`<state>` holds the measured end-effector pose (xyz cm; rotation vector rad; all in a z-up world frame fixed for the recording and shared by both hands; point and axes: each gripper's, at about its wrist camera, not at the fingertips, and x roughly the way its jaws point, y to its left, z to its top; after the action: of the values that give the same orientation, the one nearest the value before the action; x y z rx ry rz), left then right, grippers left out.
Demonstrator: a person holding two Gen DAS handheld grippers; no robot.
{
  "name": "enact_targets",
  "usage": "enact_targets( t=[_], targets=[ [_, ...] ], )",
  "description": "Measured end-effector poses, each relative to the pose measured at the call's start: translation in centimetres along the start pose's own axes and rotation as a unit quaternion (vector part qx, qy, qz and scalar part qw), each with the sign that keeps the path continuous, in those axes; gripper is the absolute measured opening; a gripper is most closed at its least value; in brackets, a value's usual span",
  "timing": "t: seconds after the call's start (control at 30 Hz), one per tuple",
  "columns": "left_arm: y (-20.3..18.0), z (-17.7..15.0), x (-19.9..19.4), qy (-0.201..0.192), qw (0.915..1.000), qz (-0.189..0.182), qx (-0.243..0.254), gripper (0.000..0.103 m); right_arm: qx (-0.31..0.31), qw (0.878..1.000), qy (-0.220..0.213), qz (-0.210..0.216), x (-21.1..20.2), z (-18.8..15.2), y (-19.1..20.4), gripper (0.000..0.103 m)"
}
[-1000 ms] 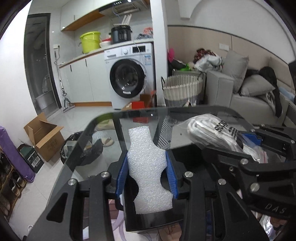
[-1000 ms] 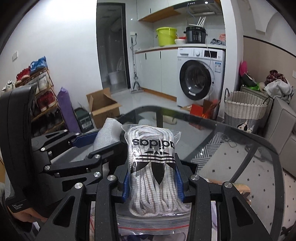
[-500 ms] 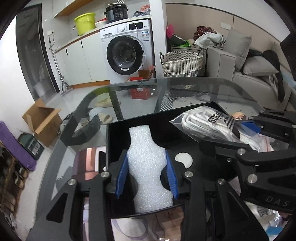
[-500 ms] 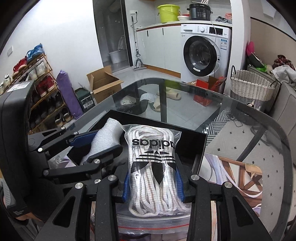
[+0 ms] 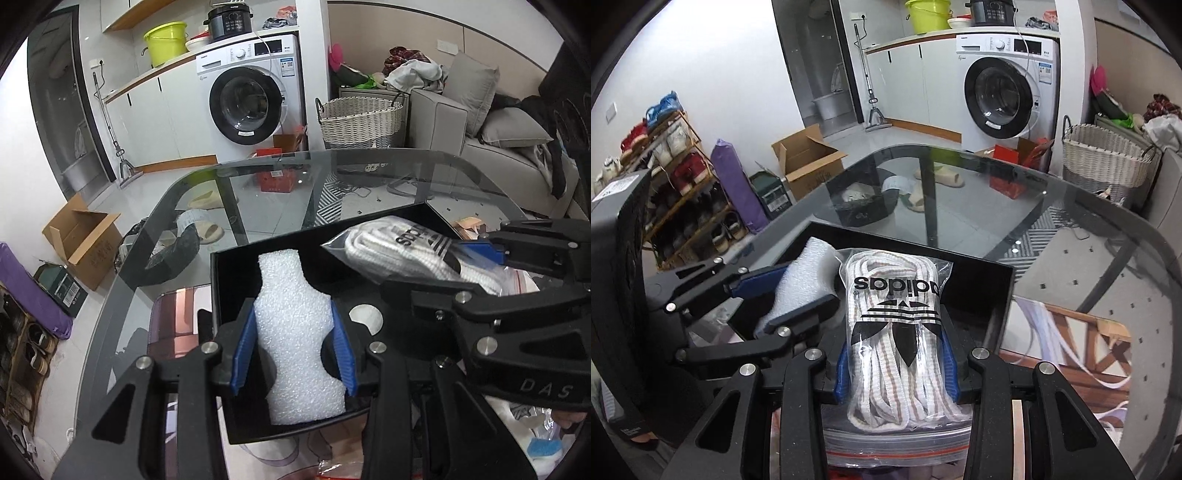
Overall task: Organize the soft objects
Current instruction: 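Lower the foam into the black box with the left gripper while the right lowers the laces in, then open both grippers and move them to the bagged rope and white plush toy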
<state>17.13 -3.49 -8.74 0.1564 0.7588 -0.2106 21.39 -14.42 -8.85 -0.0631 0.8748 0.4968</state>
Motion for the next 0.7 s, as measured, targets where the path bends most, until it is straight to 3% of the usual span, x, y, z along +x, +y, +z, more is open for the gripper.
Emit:
enact_targets(
  t=[0.07,0.1,0.17,0.53,0.7],
  targets=[
    [0.0,0.1,-0.1,-0.001,1.0000,0.000,-0.001,0.041,0.010,1.000,0.001,0.007,0.0,0.0,-0.1,0.044],
    [0.0,0.2,-0.1,-0.001,1.0000,-0.002,-0.003,0.048,0.018,1.000,0.003,0.009,-0.1,-0.1,-0.3,0.051],
    [0.1,0.2,-0.2,-0.002,1.0000,0.001,-0.004,0.059,0.027,1.000,0.001,0.008,-0.2,0.0,-0.5,0.053],
    [1.3,1.0,-3.5,-0.007,0.9991,-0.026,-0.031,0.060,0.028,0.999,-0.012,0.022,-3.7,0.7,0.2,0.053],
    [1.6,0.3,-6.9,-0.007,0.9981,-0.057,-0.021,0.061,-0.014,1.000,0.014,0.019,-7.0,-0.3,1.4,0.053]
  ],
)
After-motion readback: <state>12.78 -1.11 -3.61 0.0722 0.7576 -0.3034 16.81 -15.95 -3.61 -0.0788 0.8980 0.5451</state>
